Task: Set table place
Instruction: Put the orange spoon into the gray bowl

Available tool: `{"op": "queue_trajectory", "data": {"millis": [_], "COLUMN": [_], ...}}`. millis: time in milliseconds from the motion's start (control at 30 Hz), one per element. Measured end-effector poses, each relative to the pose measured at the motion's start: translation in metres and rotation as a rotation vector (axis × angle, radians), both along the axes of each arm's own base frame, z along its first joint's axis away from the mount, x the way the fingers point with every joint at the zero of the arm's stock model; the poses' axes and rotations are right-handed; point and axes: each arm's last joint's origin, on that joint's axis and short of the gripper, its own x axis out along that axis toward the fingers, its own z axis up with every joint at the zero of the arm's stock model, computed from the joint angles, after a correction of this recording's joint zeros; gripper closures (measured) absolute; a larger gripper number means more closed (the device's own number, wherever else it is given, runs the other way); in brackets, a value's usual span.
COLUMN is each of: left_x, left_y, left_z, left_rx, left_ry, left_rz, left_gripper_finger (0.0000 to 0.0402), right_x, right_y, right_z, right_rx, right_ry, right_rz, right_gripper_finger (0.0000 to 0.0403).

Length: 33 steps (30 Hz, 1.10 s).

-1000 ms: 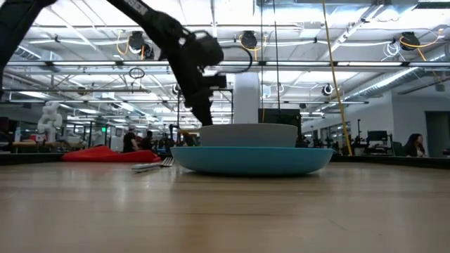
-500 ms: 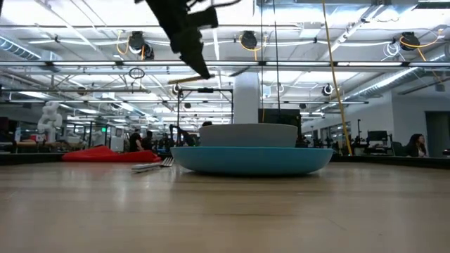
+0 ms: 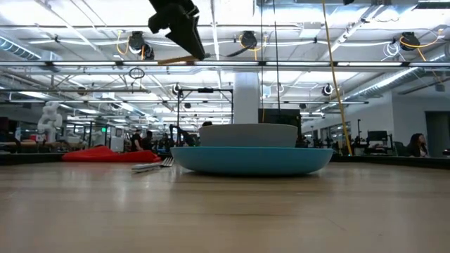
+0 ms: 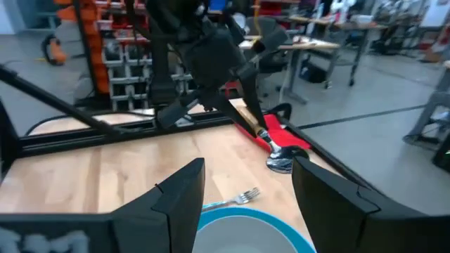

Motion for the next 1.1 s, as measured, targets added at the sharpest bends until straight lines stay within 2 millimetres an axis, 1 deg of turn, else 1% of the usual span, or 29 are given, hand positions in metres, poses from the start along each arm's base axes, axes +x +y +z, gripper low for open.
{"op": "queue_trajectory", "data": {"millis": [100,200,300,433,567,667,733,867,900,967,1100], "left_x": [-0.001,-0.002,-0.002,-0.002,-0.003,0.000,0.001,0.011,0.012,0.019,0.023], "left_y": [-0.011,-0.020,-0.029,-0.038,-0.043,-0.046,-0.048,-0.050,-0.050,-0.051,-0.052], "left_z": [0.000,0.001,0.001,0.002,0.002,-0.002,-0.004,-0.008,-0.011,-0.012,-0.020], "left_rx": [0.045,0.078,0.104,0.137,0.164,0.203,0.235,0.302,0.318,0.346,0.373], "left_ry": [0.004,0.014,0.022,0.026,0.042,0.070,0.094,0.101,0.119,0.098,0.134], "left_rz": [-0.014,-0.039,-0.079,-0.121,-0.163,-0.202,-0.237,-0.289,-0.301,-0.315,-0.336], "left_gripper_finger": [0.0353,0.0353,0.0353,0.0354,0.0354,0.0354,0.0354,0.0355,0.0355,0.0355,0.0355], "right_x": [0.003,0.005,0.010,0.022,0.034,0.040,0.044,0.056,0.060,0.066,0.080], "right_y": [-0.005,-0.009,-0.019,-0.043,-0.071,-0.090,-0.101,-0.117,-0.120,-0.123,-0.127], "right_z": [0.000,0.000,0.000,-0.002,-0.007,-0.009,-0.014,-0.027,-0.030,-0.038,-0.051], "right_rx": [0.014,0.029,0.040,0.148,0.245,0.301,0.324,0.338,0.340,0.352,0.383], "right_ry": [0.007,-0.001,0.003,0.021,0.042,0.033,0.048,0.088,0.088,0.113,0.112], "right_rz": [0.027,0.010,0.001,0.143,0.230,0.283,0.299,0.346,0.364,0.395,0.449], "right_gripper_finger": [0.0200,0.0200,0.0200,0.0196,0.0188,0.0179,0.0169,0.0144,0.0140,0.0134,0.0133]}}
